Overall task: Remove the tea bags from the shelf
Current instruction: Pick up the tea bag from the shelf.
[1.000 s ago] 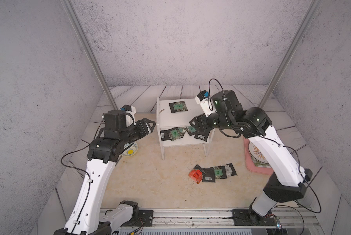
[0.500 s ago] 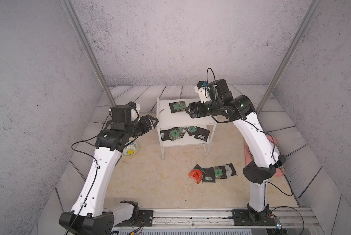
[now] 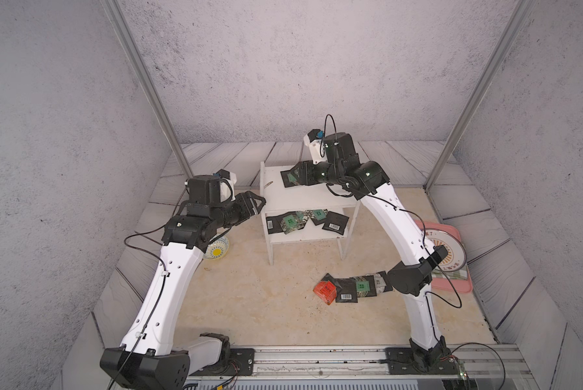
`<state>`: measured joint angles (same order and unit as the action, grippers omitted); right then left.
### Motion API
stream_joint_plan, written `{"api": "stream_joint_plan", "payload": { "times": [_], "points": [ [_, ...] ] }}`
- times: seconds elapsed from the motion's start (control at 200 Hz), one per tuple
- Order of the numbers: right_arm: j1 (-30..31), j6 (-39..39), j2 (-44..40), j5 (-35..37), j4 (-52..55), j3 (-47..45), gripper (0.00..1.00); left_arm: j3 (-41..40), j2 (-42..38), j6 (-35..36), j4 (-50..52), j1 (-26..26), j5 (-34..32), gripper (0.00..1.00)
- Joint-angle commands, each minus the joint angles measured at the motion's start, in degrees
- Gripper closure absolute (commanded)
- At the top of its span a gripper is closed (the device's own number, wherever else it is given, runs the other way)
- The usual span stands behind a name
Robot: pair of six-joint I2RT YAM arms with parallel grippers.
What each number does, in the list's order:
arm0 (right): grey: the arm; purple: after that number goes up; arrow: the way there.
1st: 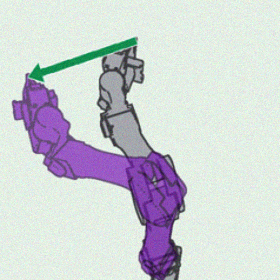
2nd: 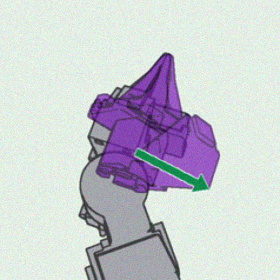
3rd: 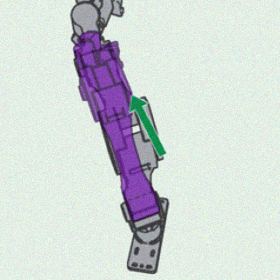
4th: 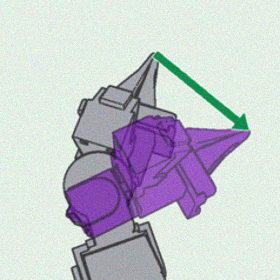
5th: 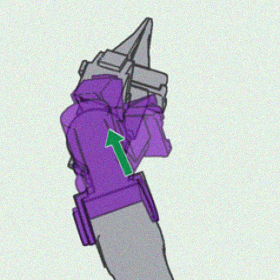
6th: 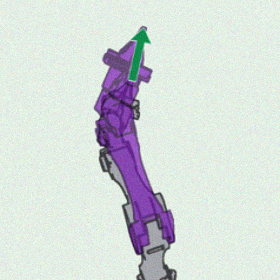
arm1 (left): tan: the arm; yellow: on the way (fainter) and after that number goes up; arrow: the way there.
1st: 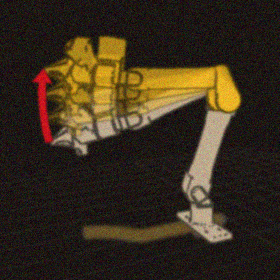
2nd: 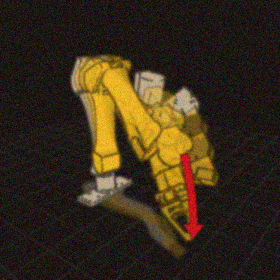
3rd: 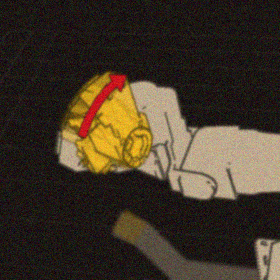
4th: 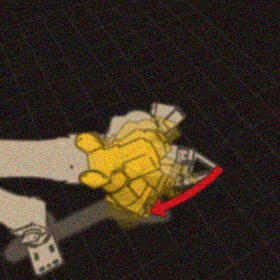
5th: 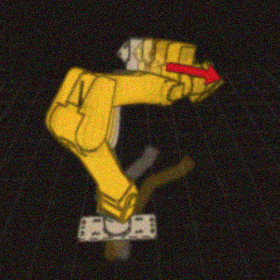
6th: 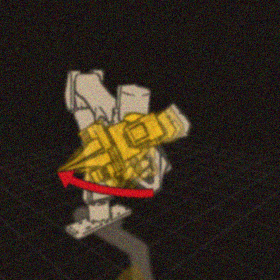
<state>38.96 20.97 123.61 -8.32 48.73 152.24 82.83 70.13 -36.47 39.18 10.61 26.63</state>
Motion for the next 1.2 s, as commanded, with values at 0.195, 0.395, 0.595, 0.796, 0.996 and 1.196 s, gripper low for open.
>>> {"api": "stream_joint_plan", "payload": {
  "times": [0.195,0.395,0.595,0.796,0.996,1.196],
  "points": [
    [-0.3,3.6,6.4,1.8,-1.9,4.7,0.35,-1.0,-1.0,0.3,-1.0,-0.4,0.7,0.42],
    [-0.2,2.9,7.1,1.0,2.0,3.9,0.35,-1.6,-0.5,0.0,-1.4,-0.4,0.8,0.42],
    [-0.1,-0.9,4.3,3.6,7.2,1.6,0.34,-2.1,-0.4,-0.1,-1.7,-0.4,0.8,0.42],
    [0.6,-5.7,2.8,5.1,15.8,0.6,0.31,-2.5,-0.2,-0.8,-2.4,-0.4,1.3,0.42],
    [2.9,-12.6,0.8,12.4,21.7,-1.0,0.24,-2.8,-0.3,-0.8,-2.5,-0.4,1.4,0.43],
    [4.0,-15.0,-0.9,14.3,23.8,-2.2,0.19,-2.9,-0.4,-0.8,-2.4,-0.4,1.4,0.43]
  ]
}}
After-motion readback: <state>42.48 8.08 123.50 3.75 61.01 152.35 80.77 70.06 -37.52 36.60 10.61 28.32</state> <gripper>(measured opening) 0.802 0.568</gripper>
